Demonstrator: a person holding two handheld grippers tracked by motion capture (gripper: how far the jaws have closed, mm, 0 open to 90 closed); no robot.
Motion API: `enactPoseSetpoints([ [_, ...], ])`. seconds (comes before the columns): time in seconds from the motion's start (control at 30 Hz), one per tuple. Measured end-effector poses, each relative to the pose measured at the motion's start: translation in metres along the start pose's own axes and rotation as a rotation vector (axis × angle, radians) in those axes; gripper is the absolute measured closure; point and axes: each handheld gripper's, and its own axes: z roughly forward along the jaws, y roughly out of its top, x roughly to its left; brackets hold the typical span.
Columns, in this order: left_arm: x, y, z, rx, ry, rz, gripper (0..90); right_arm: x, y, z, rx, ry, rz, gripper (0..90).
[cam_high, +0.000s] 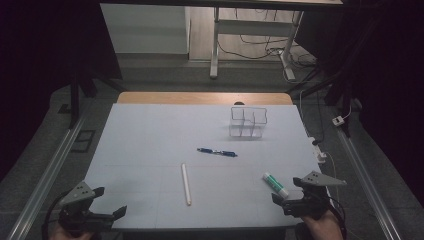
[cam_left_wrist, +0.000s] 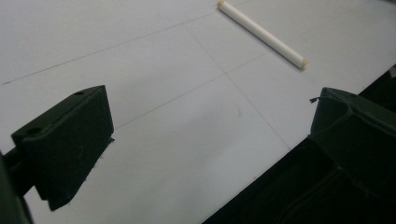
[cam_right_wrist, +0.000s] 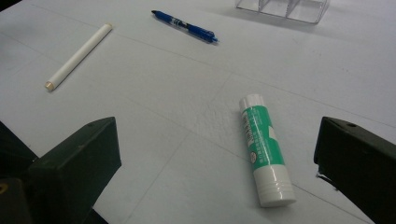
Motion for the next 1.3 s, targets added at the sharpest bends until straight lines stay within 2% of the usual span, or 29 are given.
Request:
enactPoseSetpoints([
  [0.63, -0.0007, 0.0007, 0.0016, 0.014, -0.023, 0.006, 0.0, 0.0016, 0.0006, 0.0004, 0.007, 0.003, -0.017, 0.4],
  [1.0, -0.0016, 0.001, 0.0021, 0.018, -0.017, 0.009, 0.0, 0.003, 0.001, 0.0006, 0.004, 0.001, -0.03, 0.4],
  [1.17, -0.001, 0.001, 0.0019, 0.013, -0.018, 0.007, 0.0, 0.0033, 0.0035, 0.0, -0.005, -0.002, -0.032, 0.4],
  [1.3, -0.0007, 0.0011, 0.0018, 0.01, -0.018, 0.009, 0.0, 0.0038, 0.0094, -0.0009, -0.042, 0.005, -0.043, 0.5],
])
